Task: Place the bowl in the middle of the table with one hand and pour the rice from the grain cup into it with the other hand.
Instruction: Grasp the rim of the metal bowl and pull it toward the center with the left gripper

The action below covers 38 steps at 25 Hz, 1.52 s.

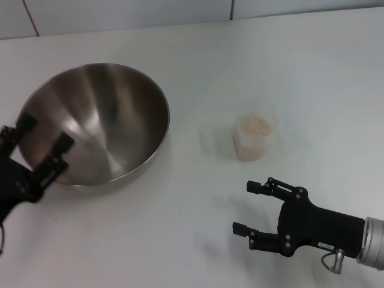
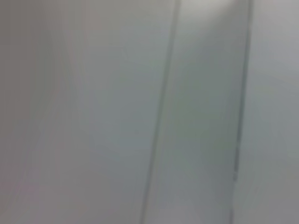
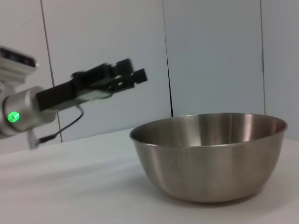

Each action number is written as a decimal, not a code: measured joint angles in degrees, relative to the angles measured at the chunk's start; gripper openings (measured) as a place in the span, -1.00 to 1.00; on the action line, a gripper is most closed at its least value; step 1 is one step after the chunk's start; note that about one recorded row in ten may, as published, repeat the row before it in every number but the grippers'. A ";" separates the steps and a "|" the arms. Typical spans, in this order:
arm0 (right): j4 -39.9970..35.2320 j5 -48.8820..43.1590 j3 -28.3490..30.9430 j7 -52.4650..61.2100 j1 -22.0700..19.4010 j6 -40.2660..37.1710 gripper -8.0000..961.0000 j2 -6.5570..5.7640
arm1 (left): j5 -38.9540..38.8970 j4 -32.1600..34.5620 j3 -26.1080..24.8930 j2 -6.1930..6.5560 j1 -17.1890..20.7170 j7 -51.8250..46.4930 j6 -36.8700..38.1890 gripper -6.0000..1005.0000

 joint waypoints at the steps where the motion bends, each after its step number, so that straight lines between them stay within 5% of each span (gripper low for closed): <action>1: -0.03 0.00 0.00 -0.02 0.04 -0.04 0.73 0.01 | -0.07 5.25 -2.06 -0.01 0.14 -6.85 -2.25 0.67; 7: -0.24 0.09 0.00 -0.03 0.06 -0.50 0.73 0.01 | 1.16 22.91 -1.88 -0.40 0.63 -28.14 -14.99 0.65; 8: -0.28 0.15 0.00 -0.03 0.06 -0.52 0.73 0.01 | 2.52 30.88 1.85 -0.55 1.26 -35.28 -20.82 0.64; 14: -0.35 0.31 0.00 -0.03 0.09 -0.94 0.73 0.01 | 5.77 45.75 11.27 -0.51 3.60 -48.02 -30.74 0.59; 18: -0.40 0.34 0.07 -0.04 0.12 -1.38 0.73 0.01 | 16.89 64.18 19.73 -0.43 7.67 -61.91 -42.91 0.52; 38: -0.48 0.12 0.00 -0.11 0.49 -1.41 0.73 0.01 | 40.13 61.65 17.52 -0.09 -1.17 -79.98 -44.72 0.69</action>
